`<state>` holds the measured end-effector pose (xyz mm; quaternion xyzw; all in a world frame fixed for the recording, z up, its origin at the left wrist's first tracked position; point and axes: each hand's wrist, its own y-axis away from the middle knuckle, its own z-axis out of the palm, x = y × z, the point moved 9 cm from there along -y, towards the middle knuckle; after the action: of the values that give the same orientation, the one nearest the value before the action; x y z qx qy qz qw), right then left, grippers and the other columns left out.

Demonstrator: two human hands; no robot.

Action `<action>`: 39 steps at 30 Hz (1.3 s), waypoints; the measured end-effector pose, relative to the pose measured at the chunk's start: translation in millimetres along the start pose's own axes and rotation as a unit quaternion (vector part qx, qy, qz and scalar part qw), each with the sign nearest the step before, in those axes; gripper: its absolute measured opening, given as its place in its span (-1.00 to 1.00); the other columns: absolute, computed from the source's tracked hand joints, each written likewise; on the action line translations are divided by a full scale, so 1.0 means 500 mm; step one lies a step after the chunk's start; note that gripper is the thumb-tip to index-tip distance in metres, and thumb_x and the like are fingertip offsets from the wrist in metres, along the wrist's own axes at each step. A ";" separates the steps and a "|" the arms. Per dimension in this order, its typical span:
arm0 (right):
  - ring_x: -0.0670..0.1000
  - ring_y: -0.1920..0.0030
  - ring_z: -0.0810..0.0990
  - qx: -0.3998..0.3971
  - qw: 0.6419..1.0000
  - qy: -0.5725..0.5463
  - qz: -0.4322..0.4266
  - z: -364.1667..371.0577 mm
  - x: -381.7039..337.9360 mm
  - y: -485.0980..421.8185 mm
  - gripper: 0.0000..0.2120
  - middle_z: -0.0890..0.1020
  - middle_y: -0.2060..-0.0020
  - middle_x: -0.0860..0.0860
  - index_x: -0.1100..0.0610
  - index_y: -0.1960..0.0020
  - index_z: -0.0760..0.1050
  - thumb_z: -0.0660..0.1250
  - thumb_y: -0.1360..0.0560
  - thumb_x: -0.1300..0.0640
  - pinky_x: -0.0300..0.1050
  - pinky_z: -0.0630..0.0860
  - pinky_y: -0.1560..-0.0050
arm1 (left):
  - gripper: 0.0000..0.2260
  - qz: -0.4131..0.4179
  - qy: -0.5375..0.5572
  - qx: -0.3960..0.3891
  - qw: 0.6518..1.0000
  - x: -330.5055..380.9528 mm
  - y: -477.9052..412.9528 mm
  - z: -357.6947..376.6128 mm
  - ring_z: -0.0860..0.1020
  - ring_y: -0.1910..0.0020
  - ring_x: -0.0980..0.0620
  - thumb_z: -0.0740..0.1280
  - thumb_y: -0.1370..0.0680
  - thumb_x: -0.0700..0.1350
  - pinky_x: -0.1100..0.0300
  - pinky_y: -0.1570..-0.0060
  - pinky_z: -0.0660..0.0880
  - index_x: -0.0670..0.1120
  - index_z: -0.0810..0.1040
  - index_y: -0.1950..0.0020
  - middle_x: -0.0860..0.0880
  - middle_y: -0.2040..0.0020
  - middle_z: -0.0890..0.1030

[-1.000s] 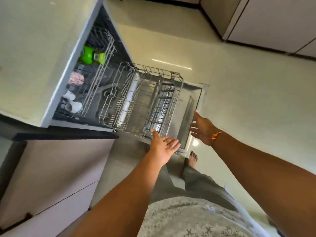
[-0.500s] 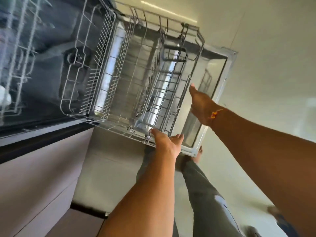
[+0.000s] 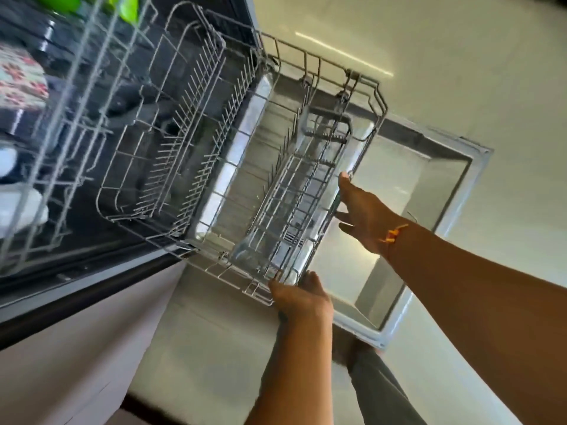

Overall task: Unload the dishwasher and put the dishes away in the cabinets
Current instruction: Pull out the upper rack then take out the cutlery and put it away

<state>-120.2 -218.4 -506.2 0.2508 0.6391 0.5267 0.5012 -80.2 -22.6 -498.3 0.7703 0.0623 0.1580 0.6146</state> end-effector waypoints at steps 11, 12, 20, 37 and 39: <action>0.07 -0.52 0.24 -0.148 0.982 0.090 -0.082 0.254 -0.114 -0.049 -0.28 0.16 -0.58 -0.07 -0.09 -0.59 0.10 0.08 -0.54 -0.41 0.13 0.29 -0.45 | -0.65 0.064 0.078 -0.059 0.993 0.253 -0.048 0.132 0.49 -0.30 -0.10 0.16 -0.64 -0.03 0.01 -0.19 0.46 -0.20 0.40 -0.34 -0.19 -0.29 0.51; 0.07 -0.52 0.24 -0.151 0.980 0.097 -0.085 0.266 -0.119 -0.049 -0.28 0.15 -0.58 -0.06 -0.08 -0.59 0.09 0.08 -0.54 -0.40 0.11 0.29 -0.44 | -0.66 0.070 0.081 -0.069 0.992 0.275 -0.050 0.142 0.52 -0.25 -0.10 0.16 -0.64 -0.05 0.00 -0.13 0.48 -0.22 0.41 -0.33 -0.19 -0.25 0.54; 0.13 -0.53 0.22 -0.160 0.970 0.152 -0.105 0.295 -0.131 -0.030 -0.33 0.15 -0.58 0.01 -0.01 -0.59 0.06 0.00 -0.60 -0.32 0.14 0.28 -0.41 | -0.77 0.120 0.072 -0.126 0.982 0.431 -0.080 0.211 0.58 -0.11 -0.14 0.11 -0.63 -0.17 -0.13 -0.26 0.47 -0.25 0.49 -0.11 -0.23 -0.19 0.57; 0.15 -0.52 0.26 -0.174 0.966 0.161 -0.101 0.331 -0.119 0.025 -0.32 0.21 -0.56 0.00 -0.02 -0.59 0.08 0.02 -0.58 -0.33 0.15 0.29 -0.46 | -0.53 0.144 -0.048 -0.177 0.972 0.491 -0.019 0.242 0.46 -0.35 -0.08 0.22 -0.63 -0.02 -0.03 -0.15 0.53 -0.20 0.28 -0.47 -0.17 -0.41 0.41; 0.12 -0.48 0.33 -0.165 0.969 0.145 -0.114 0.362 -0.149 0.054 -0.29 0.25 -0.55 0.00 -0.01 -0.58 0.12 0.06 -0.55 -0.36 0.07 0.39 -0.38 | -0.62 0.178 -0.067 -0.189 0.963 0.486 0.043 0.239 0.56 -0.24 -0.06 0.23 -0.63 -0.05 0.04 -0.10 0.58 -0.22 0.39 -0.39 -0.18 -0.32 0.51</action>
<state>65.7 -196.6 -442.9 0.0113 0.6340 0.5949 0.4939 185.1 -68.0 -460.4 0.6478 -0.1482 0.2217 0.7136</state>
